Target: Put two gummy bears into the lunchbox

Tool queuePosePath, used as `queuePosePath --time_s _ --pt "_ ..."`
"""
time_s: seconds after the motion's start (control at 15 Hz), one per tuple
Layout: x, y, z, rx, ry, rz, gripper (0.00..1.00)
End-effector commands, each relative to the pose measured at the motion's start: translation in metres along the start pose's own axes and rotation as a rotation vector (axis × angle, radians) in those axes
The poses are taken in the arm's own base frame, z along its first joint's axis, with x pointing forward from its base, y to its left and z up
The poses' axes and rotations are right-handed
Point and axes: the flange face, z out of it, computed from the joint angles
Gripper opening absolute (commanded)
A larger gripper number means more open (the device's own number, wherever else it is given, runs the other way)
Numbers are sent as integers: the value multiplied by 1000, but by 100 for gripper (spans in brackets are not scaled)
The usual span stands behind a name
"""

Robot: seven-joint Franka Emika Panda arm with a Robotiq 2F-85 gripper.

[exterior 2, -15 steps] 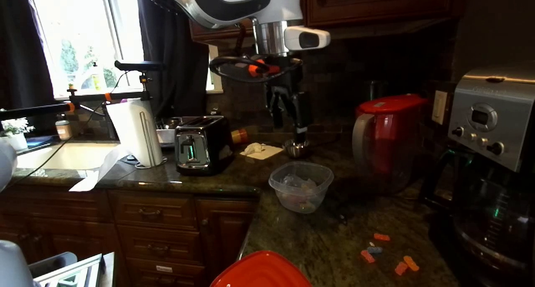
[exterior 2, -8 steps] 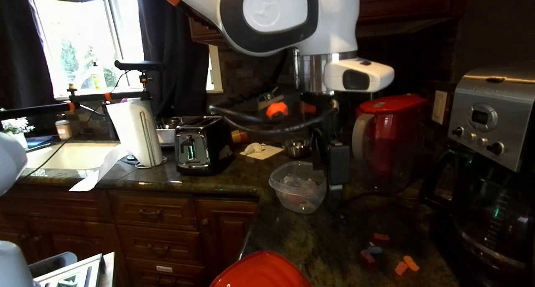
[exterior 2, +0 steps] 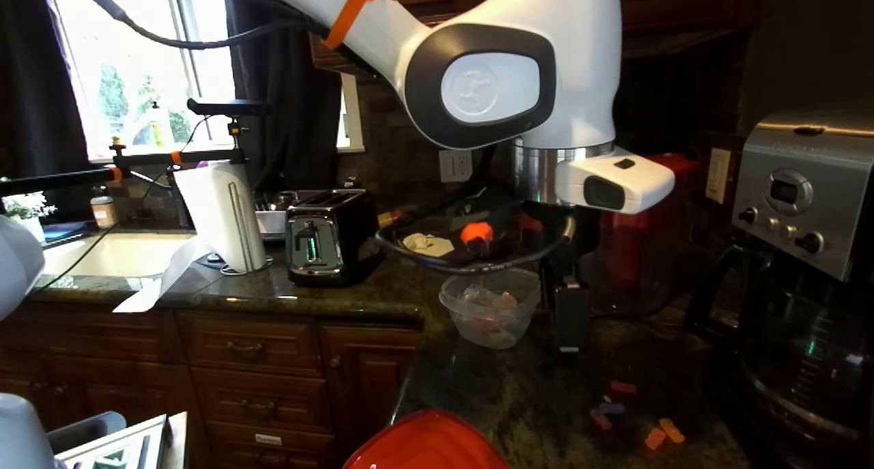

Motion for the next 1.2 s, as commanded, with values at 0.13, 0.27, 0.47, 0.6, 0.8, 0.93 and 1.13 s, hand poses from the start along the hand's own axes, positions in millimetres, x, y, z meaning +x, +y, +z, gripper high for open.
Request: queuePosePath --time_s 0.13,0.27,0.47,0.6,0.8,0.93,1.13 --pt "35 -17 16 5 117 94 100" --pt "53 -20 30 -15 157 125 100" --pt "69 -21 60 -94 108 155 100" --pt "75 -27 79 -163 70 161 100" --pt "80 -41 102 -168 -20 170 100" --pt "72 -38 97 -154 -11 146 100" --pt "74 -47 98 -133 -33 164 100"
